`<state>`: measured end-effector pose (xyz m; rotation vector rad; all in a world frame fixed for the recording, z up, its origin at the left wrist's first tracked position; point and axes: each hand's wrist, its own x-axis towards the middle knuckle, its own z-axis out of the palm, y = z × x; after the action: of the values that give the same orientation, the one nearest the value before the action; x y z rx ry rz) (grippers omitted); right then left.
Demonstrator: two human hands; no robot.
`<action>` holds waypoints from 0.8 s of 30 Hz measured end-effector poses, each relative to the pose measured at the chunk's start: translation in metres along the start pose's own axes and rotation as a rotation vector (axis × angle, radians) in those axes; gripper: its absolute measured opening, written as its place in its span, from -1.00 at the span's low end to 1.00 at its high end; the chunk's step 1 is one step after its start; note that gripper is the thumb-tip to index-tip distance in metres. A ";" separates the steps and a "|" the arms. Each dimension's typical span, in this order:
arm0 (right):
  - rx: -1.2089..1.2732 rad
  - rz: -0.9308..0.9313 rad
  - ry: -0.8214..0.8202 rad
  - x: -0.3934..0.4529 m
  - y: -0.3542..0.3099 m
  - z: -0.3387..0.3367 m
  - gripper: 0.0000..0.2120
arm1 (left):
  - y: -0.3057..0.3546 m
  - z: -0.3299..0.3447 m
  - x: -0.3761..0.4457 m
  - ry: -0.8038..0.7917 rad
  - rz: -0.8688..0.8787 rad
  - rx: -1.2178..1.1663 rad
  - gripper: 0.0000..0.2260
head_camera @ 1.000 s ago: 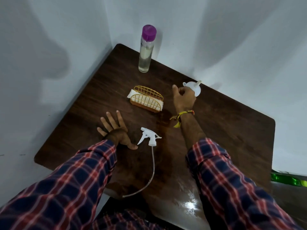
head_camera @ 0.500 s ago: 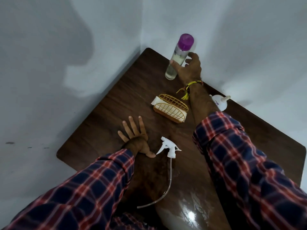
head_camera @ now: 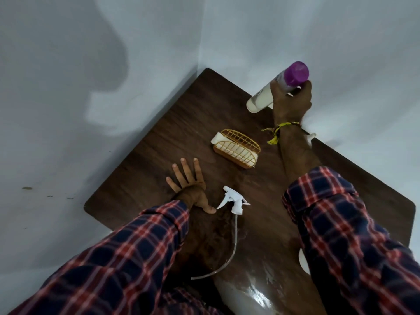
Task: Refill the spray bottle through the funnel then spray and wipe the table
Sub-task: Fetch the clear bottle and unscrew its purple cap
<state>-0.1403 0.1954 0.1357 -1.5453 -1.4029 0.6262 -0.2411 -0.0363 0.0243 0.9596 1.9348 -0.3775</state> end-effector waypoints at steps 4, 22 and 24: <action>0.002 -0.102 0.123 -0.028 -0.002 -0.066 -0.48 | -0.002 0.002 -0.005 0.044 0.025 -0.007 0.52; 0.004 0.002 0.061 -0.264 0.042 -0.293 -0.55 | 0.070 0.046 -0.191 0.425 1.174 -0.560 -0.58; 0.034 0.046 0.033 -0.284 0.062 -0.316 -0.58 | 0.092 0.073 -0.225 0.313 1.343 -0.406 -0.50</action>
<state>0.0951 -0.1625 0.1622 -1.5576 -1.3293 0.6463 -0.0660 -0.1257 0.1839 1.8054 1.1275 0.9312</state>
